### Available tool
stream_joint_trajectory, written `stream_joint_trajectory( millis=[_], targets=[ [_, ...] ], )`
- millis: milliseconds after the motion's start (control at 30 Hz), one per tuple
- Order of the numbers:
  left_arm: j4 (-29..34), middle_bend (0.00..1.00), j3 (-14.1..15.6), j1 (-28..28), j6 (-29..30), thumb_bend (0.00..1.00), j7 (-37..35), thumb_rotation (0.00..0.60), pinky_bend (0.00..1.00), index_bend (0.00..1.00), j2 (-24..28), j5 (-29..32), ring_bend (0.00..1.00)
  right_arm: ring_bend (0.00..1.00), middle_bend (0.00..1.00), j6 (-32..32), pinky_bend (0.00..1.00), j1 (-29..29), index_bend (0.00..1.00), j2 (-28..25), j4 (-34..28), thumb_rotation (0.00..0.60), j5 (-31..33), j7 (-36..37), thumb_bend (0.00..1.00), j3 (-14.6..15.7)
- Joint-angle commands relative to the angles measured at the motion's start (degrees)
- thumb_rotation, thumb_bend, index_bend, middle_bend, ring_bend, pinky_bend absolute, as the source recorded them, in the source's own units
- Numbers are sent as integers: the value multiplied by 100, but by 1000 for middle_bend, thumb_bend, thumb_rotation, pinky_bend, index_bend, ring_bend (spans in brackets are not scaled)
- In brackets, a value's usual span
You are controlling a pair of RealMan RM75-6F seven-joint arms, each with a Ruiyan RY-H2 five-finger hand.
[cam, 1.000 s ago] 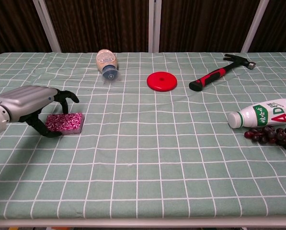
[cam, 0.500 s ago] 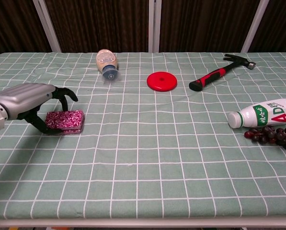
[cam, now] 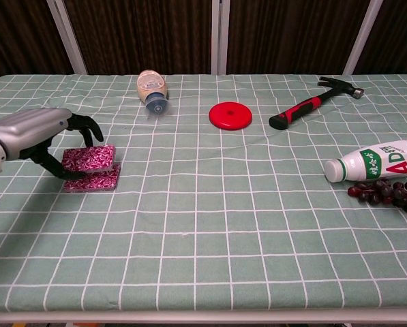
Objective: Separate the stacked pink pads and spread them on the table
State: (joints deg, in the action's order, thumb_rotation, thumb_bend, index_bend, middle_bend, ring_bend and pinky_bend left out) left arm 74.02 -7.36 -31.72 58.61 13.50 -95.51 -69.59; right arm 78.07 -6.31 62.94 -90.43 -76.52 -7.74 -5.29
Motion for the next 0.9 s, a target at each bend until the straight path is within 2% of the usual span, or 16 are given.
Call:
stream_joint_trajectory(
  millis=[33, 233, 467, 567, 700, 900],
  targets=[
    [-97, 417, -59, -31, -55, 255, -79, 600, 200, 304, 52, 43, 154, 0, 0, 5, 0, 0, 0, -4, -29, 600, 10, -37, 146, -2],
    [-606, 423, -205, -127, -261, 254, -349, 600, 199, 305, 46, 176, 154, 0, 0, 29, 0, -11, 0, -21, -146, 600, -7, -168, 145, 3],
    [-1398, 427, -314, -237, -378, 255, -770, 600, 199, 305, -225, 165, 154, 0, 0, 103, 0, -3, 0, -96, -327, 600, 7, -356, 146, -15],
    [-1667, 370, -300, -251, -328, 250, -964, 600, 198, 303, -350, 57, 152, 0, 0, 122, 0, 6, 0, -106, -384, 600, 16, -409, 146, -11],
    [-1992, 228, -249, -221, -239, 222, -1305, 600, 198, 258, -500, -106, 113, 0, 0, 145, 0, 13, 0, -103, -403, 600, -9, -450, 146, 6],
    [-2110, 201, -220, -195, -201, 212, -1486, 600, 197, 226, -513, -209, 101, 0, 0, 129, 0, 4, 0, -100, -404, 600, 17, -438, 146, -4]
  ],
)
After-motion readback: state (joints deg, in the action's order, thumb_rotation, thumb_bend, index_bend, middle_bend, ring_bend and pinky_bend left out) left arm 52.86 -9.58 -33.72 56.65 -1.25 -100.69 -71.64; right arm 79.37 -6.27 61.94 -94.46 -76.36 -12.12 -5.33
